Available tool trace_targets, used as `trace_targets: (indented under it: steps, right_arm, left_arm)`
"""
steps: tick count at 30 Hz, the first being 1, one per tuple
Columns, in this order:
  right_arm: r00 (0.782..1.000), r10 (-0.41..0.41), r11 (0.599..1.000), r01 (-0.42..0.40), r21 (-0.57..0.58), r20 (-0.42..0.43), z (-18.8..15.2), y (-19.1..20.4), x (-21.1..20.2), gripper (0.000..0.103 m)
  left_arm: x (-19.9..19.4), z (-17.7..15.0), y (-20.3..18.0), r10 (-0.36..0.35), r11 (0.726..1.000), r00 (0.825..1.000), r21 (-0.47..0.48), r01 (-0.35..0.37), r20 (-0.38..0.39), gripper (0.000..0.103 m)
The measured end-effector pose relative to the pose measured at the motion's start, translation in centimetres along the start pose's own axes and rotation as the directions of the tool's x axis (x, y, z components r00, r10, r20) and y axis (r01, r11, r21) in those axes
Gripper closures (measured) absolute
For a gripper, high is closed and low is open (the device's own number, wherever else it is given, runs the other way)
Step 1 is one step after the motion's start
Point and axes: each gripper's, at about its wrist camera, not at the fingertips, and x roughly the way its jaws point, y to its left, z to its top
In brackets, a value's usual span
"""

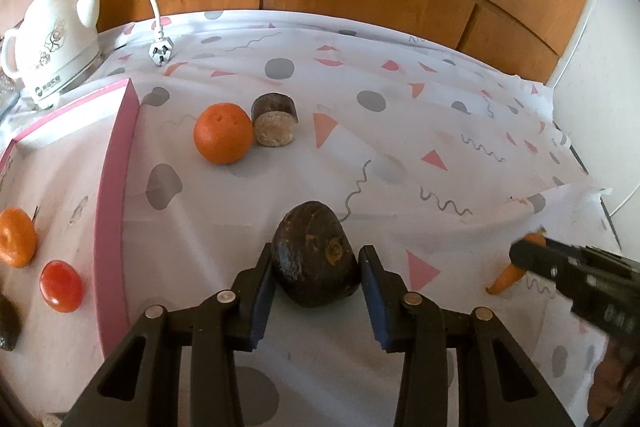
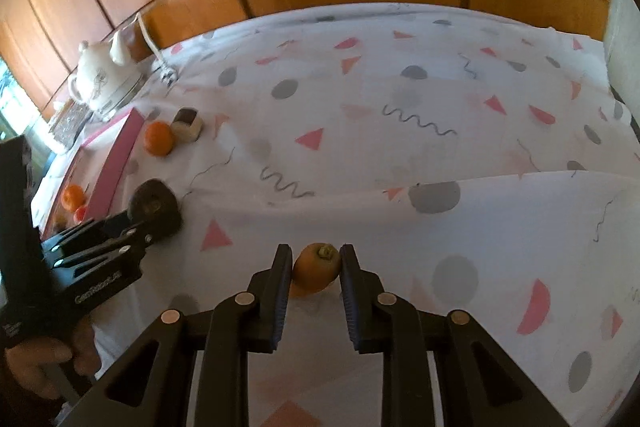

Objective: Organize fruits
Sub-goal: 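Carry the yam piece toward the tray with the left gripper while the right carries the carrot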

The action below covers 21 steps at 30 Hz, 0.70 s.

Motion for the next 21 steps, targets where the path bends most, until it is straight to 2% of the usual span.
trace_targets:
  steps: [5, 6, 11, 14, 16, 17, 21]
  right_arm:
    - [1.000, 0.019, 0.997, -0.020, 0.081, 0.007, 0.5, -1.1, 2.5, 0.077]
    - [0.999, 0.016, 0.997, -0.019, 0.076, 0.039, 0.5, -1.1, 2.8, 0.077]
    - [0.992, -0.092, 0.996, 0.094, -0.011, 0.091, 1.3, 0.0, 4.0, 0.080]
    - [0.990, -0.114, 0.993, 0.116, -0.023, 0.083, 2.0, 0.1, 4.3, 0.081]
    - [0.986, -0.157, 0.984, 0.161, -0.076, 0.064, 1.7, 0.9, 3.9, 0.081]
    - [0.985, -0.161, 0.981, 0.166, -0.104, 0.058, 1.2, 1.2, 3.6, 0.081]
    - [0.992, -0.107, 0.989, 0.113, -0.099, 0.064, -1.3, 1.0, 2.0, 0.081]
  left_arm:
    - [0.3, -0.1, -0.3, 0.022, 0.999, 1.000, 0.027, -0.022, 0.021, 0.060]
    - [0.3, -0.1, -0.3, 0.024, 0.999, 0.999, 0.033, -0.024, 0.023, 0.060]
    - [0.6, 0.1, -0.5, 0.028, 0.998, 0.999, 0.052, -0.029, 0.024, 0.061]
    - [0.1, 0.2, -0.5, 0.008, 1.000, 1.000, 0.028, -0.007, -0.007, 0.063]
    - [-0.3, -0.3, -0.5, -0.011, 0.999, 1.000, 0.042, 0.011, -0.014, 0.064]
    - [-0.4, -0.7, -0.5, -0.009, 0.999, 1.000, 0.054, 0.009, -0.007, 0.064]
    - [-0.6, -1.5, -0.8, 0.003, 0.997, 1.000, 0.079, -0.004, 0.014, 0.064]
